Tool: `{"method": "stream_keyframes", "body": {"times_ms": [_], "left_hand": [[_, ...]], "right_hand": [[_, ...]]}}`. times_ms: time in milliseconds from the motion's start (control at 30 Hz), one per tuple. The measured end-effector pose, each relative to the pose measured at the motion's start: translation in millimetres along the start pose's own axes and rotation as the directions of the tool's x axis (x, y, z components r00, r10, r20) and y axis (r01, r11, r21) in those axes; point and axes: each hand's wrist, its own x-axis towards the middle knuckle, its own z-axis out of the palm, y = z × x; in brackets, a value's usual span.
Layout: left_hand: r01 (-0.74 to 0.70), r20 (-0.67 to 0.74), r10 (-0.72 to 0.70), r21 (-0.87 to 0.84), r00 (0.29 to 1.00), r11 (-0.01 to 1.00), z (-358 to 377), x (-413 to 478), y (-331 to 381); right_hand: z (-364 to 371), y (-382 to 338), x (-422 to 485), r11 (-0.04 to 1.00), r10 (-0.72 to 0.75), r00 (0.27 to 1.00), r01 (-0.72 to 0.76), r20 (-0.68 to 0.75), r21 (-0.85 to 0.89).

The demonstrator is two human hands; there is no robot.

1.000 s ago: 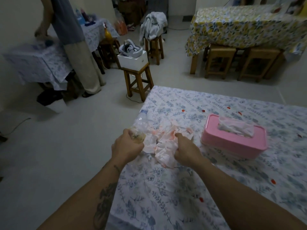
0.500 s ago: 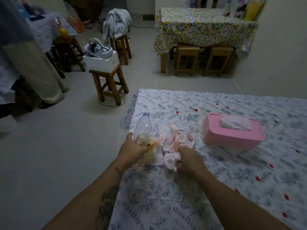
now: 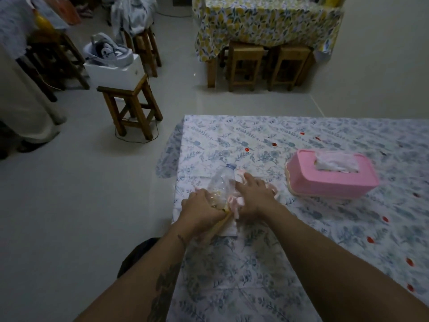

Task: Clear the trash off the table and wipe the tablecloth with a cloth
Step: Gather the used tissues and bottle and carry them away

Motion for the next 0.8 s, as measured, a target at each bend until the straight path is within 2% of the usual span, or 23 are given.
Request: {"method": "stream_keyframes", "body": {"times_ms": [100,233,367,533,600,667,800], "left_hand": [[0.003,0.030,-0.001,-0.095,1.000,0.995,0,-8,9],[0.034,0.038,-0.028,-0.153,0.999,0.988,-3,-12,9],[0.067,-0.067,-0.083,-0.215,0.994,0.974,-6,-15,-2],[0.106,-0.231,-0.176,-0.287,0.957,0.952,-35,-36,-21],[0.109,-0.265,-0.206,-0.337,0.942,0.935,-52,-45,-31],[0.103,-0.298,-0.229,-0.385,0.927,0.917,-69,-52,-43],[0.090,-0.362,-0.265,-0.435,0.894,0.896,-99,-65,-78]], "right_hand": [[3,0,3,0.999,-0.005,0.997,0.007,-0.071,0.033],[6,9,-10,0.982,-0.005,1.000,0.011,-0.029,0.189],[9,28,-20,0.924,0.040,0.998,-0.023,-0.039,0.381],[-17,22,-14,0.800,0.034,0.999,-0.034,0.011,0.599],[-27,7,-9,0.708,0.020,0.999,-0.032,0.025,0.706],[-35,-18,-4,0.606,0.016,0.998,-0.052,0.053,0.794],[-43,-88,-4,0.507,-0.078,0.997,0.016,0.028,0.862]]}}
